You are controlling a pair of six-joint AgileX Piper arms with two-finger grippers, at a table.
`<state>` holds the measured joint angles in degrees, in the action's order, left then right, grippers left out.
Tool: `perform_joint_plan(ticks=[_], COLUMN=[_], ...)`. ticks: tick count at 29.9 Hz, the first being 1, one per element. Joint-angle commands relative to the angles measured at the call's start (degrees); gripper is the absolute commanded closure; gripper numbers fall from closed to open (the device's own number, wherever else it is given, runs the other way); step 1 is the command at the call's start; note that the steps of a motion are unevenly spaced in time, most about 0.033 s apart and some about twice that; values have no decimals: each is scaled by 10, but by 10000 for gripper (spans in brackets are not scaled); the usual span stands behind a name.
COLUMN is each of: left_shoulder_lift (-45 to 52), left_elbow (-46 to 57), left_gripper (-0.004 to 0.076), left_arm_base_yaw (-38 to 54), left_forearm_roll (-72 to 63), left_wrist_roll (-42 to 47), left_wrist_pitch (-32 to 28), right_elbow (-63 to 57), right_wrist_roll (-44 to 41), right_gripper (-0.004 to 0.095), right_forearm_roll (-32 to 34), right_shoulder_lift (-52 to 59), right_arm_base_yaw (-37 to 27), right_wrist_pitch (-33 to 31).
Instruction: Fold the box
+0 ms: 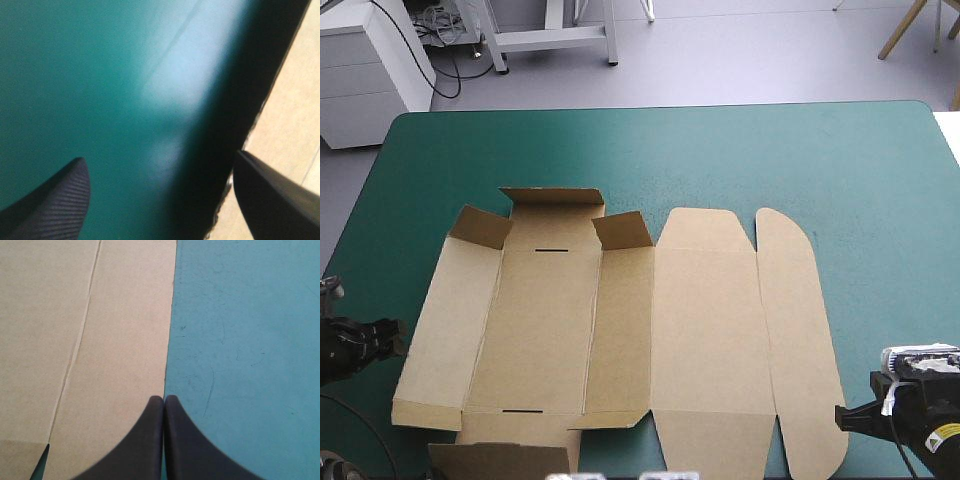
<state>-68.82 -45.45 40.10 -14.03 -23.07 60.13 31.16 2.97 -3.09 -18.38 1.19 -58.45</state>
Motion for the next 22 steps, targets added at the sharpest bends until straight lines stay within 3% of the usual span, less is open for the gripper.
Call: perform_joint_plan(ticks=[1,10,16,22], left_shoulder_lift=[10,3,-49,-75], left_elbow=[23,76,76,76], left_gripper=[160,161,161,161], left_arm_base_yaw=[1,1,1,1], left_forearm_roll=[-48,-166,-187,-229], left_wrist_roll=[-34,-173,-220,-246], left_wrist_pitch=[-32,-38,60,120], right_elbow=[13,13,13,13], right_wrist_roll=[6,6,6,8], right_gripper=[927,927,927,927], right_forearm_roll=[-2,-2,-2,-2], right_shoulder_lift=[-6,-6,-6,-6], right_arm_base_yaw=[-4,-4,-4,-4], right_wrist_pitch=[33,33,33,33])
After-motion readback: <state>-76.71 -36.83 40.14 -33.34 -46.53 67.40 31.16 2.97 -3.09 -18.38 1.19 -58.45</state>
